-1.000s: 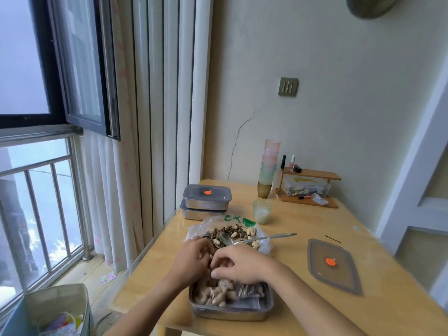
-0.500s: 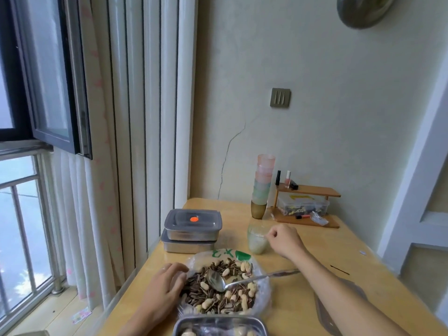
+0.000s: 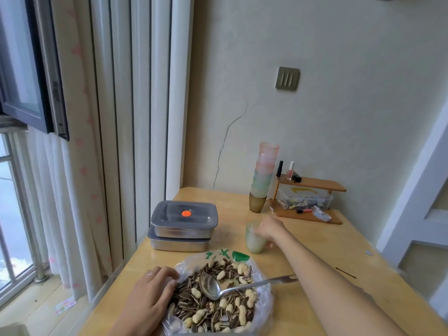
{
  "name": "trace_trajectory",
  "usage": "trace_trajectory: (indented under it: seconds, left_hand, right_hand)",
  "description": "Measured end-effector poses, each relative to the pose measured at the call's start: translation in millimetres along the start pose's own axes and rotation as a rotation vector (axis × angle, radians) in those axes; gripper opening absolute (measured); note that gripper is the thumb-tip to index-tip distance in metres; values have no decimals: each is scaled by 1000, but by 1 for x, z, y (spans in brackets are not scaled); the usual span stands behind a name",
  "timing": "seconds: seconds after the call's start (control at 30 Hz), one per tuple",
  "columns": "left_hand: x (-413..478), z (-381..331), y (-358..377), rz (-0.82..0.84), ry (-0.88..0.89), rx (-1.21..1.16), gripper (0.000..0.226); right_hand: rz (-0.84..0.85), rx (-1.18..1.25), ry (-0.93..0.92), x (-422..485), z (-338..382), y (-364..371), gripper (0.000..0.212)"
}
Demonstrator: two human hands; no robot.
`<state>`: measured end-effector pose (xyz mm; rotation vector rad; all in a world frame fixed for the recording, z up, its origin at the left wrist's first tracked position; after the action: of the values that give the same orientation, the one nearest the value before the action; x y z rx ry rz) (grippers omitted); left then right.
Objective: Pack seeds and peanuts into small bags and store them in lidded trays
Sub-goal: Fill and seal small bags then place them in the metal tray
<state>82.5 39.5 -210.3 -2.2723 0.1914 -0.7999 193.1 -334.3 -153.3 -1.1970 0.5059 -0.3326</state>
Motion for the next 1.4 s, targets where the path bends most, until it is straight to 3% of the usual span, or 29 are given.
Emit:
trace_trajectory:
  seconds: [0.17,0.37,0.6,0.7,0.97,1.1,1.4]
  left_hand:
    - [0,0,1,1,-6,20,30]
    - [-1,2,1,-2,-10,7,26]
    - [-2,0,0,-8,-25,-2,24]
    - [-2,-2,-2,-1,-27,1,32]
    - [-3,-9,-3,24,-39,30,36]
    - [-3,-8,-2,16,-44,34,27]
    - [-4,-9,-1,18,-40,52,40]
  right_hand:
    - [43,-79,32,6,7,2,46]
    - [3,-3,30,8,12,11,59]
    - [-18,151,-63,0,15,-1,41]
    - [-73,238,-129,-12,16,-17,12]
    - [-254,389,-284,-37,16,-47,21]
    - [-263,390,-331,-40,15,-46,12]
    - [-277,509,-271,-51,6,-60,18]
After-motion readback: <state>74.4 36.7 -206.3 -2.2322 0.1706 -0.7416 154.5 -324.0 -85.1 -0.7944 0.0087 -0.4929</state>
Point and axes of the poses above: each hand's wrist, its own x-axis towards the middle knuckle, its own y-axis out of the palm, z = x × y, the point moved 10 cm from there along x, towards the middle knuckle, and after that the axes turned 7 degrees about y, right-handed, at the moved point
